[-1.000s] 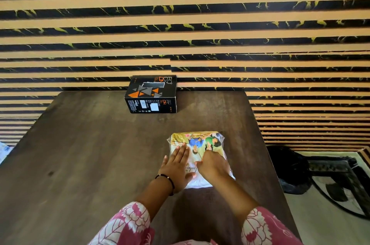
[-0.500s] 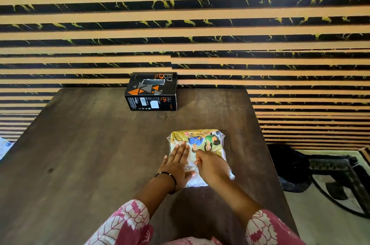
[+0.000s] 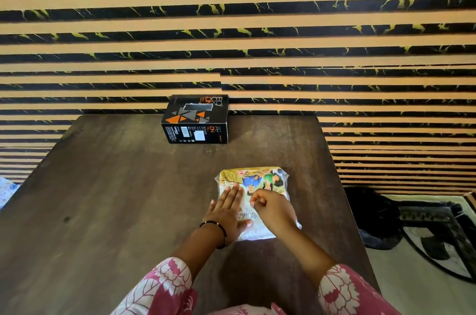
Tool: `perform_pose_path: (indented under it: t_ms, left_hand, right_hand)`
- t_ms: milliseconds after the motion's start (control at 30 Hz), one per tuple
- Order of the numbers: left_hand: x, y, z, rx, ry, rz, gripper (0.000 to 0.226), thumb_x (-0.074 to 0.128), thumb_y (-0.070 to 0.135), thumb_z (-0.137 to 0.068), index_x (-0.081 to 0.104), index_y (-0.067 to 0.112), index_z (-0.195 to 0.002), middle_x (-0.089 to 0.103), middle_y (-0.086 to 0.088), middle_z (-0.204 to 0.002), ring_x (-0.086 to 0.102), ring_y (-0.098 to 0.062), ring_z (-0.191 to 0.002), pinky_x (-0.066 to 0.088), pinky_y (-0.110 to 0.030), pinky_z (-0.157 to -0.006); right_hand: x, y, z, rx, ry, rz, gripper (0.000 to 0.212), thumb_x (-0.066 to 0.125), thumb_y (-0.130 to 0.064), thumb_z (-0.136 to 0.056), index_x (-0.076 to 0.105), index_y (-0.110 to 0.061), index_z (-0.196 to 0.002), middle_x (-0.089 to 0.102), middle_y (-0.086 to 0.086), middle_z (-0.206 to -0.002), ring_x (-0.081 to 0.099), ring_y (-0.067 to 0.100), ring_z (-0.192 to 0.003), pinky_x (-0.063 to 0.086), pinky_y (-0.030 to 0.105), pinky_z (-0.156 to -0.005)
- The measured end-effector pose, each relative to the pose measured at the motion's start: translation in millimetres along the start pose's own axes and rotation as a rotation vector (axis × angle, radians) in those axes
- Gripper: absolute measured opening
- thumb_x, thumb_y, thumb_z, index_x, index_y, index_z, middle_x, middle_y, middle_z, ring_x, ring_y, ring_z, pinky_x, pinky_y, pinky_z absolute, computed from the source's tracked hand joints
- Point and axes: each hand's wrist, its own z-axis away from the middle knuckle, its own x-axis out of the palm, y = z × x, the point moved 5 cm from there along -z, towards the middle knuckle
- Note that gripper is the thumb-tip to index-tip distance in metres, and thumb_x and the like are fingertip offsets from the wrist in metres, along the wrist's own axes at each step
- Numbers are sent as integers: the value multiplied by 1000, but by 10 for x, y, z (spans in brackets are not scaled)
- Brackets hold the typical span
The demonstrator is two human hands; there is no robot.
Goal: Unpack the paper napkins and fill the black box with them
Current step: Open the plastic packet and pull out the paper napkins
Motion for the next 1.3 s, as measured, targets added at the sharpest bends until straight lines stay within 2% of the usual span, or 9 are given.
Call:
perform_pose_path:
  t_ms: [167, 300, 400, 533, 633, 800, 967, 1167, 1300]
  left_hand:
    - [7, -17, 0, 4, 4, -2, 80, 38, 51, -90, -14, 24, -144, -20, 6, -155, -17, -16, -143, 1, -49, -117]
    - [5, 5, 5, -1, -4, -9, 81, 39, 50, -90, -14, 23, -145, -21, 5, -155, -17, -17, -143, 1, -49, -116]
    - [11, 19, 43, -14, -3, 2, 81, 39, 50, -90, -15, 22, -144, -21, 4, -155, -17, -17, -143, 1, -48, -116]
    - [18, 35, 92, -30, 5, 21, 81, 39, 50, -90, -14, 21, -145, -20, 3, -156, -17, -17, -143, 2, -48, -116]
    - [25, 40, 119, -31, 16, 30, 82, 40, 51, -90, -14, 21, -145, -20, 3, -156, -17, -17, -143, 2, -49, -116]
    - [31, 14, 184, 4, -21, 1, 107, 55, 61, -76, -18, 21, -144, -25, 4, -154, -20, -17, -142, -1, -51, -116]
    - [-44, 0, 170, -4, 2, -54, 106, 58, 56, -77, -17, 21, -144, -22, 3, -155, -17, -17, -143, -4, -50, -116]
    - [-336, 7, 7, -91, 172, -38, 89, 52, 46, -86, -7, 17, -146, -12, -3, -157, -9, -22, -145, -1, -48, -117]
    - [-285, 41, 67, 42, 98, 17, 90, 57, 53, -80, 5, 23, -146, 5, 0, -158, 1, -21, -146, 0, -49, -116]
  right_hand:
    - [0, 30, 48, 18, 4, -170, 18, 58, -30, -84, 58, -37, -68, 66, -15, -80, 62, 9, -78, 49, 28, -68]
    - [6, 72, 69, 42, 3, -193, 5, 59, -27, -86, 60, -25, -91, 64, -8, -91, 57, 10, -82, 35, 15, -56]
    - [87, 83, 35, 68, -30, -98, 30, 65, -33, -81, 60, -21, -109, 66, -4, -108, 61, 17, -98, 44, 24, -75]
    - [107, 13, 38, 104, 23, -59, 8, 63, -27, -80, 57, -31, -77, 68, -5, -102, 62, 18, -94, 46, 28, -77]
    - [88, 18, 36, 145, 54, -170, 27, 59, -19, -80, 50, -31, -58, 71, -4, -92, 64, 18, -88, 47, 28, -73]
    - [104, 61, 39, 135, -25, -353, 29, 66, -11, -77, 55, -28, -56, 64, -8, -75, 62, 18, -84, 49, 34, -80]
    - [-17, 62, 151, 0, 1, -505, 17, 66, -4, -79, 62, -18, -70, 61, -11, -70, 57, 7, -72, 43, 5, -65]
    - [-333, -75, 217, -189, 119, -475, 22, 68, -4, -75, 63, -24, -67, 64, -12, -69, 55, -1, -65, 44, 14, -64]
    - [-287, 37, 323, -185, -36, -440, 26, 69, -4, -73, 60, -27, -66, 62, -6, -70, 53, 5, -66, 44, 18, -64]
